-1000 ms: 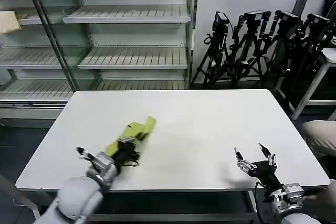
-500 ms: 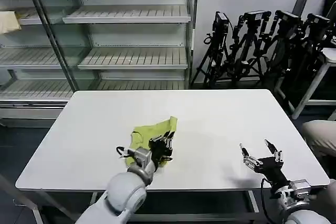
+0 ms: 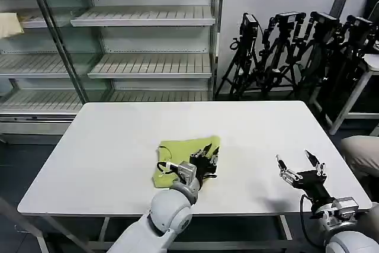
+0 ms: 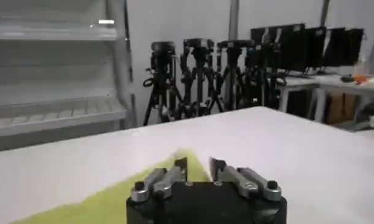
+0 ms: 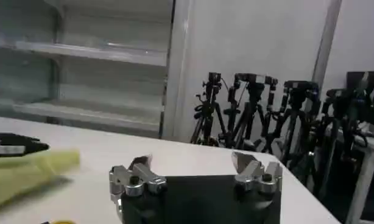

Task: Fold and organize the clothes.

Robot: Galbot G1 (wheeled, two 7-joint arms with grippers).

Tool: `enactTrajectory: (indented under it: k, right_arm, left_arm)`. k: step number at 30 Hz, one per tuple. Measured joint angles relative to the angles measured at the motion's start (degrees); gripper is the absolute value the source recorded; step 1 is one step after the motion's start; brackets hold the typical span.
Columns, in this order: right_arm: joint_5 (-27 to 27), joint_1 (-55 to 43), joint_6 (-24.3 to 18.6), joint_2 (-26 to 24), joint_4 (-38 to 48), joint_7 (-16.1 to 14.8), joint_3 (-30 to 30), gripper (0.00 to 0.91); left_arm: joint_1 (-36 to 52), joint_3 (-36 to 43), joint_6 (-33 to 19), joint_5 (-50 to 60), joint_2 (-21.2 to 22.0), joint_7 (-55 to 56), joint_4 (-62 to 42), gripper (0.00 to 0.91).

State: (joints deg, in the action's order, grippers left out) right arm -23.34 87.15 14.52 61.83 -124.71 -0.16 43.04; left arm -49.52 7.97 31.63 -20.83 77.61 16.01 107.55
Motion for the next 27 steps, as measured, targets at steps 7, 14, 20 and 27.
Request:
enactTrajectory:
  k: [7,14,20,27]
  right_arm:
    - [1.9,-0.7,-0.6,-0.3,0.6,0.0,-0.6,0.907]
    - [5.2,-3.3,-1.7,0.6,2.2,0.8,-2.8,0.907]
    - [8.5,-7.0,-1.9,2.3,4.4,1.9,-7.0,0.907]
    - [11.3,-10.6,-2.4,4.3,6.2,3.1,-11.6,0.907]
  left_arm:
    - [3.2,-1.3,-2.0,-1.0,1.4,-0.9,-0.6,0.907]
    - [3.1,-11.1,-8.9,4.3,-4.0,-8.9,-0.7,0.907]
    - [-2.4,-23.0,-19.2,10.9,-8.9,-17.6,-3.0,0.907]
    - [-10.0,-31.9,-27.8,14.3,-10.0,-22.9,-2.5,0.907]
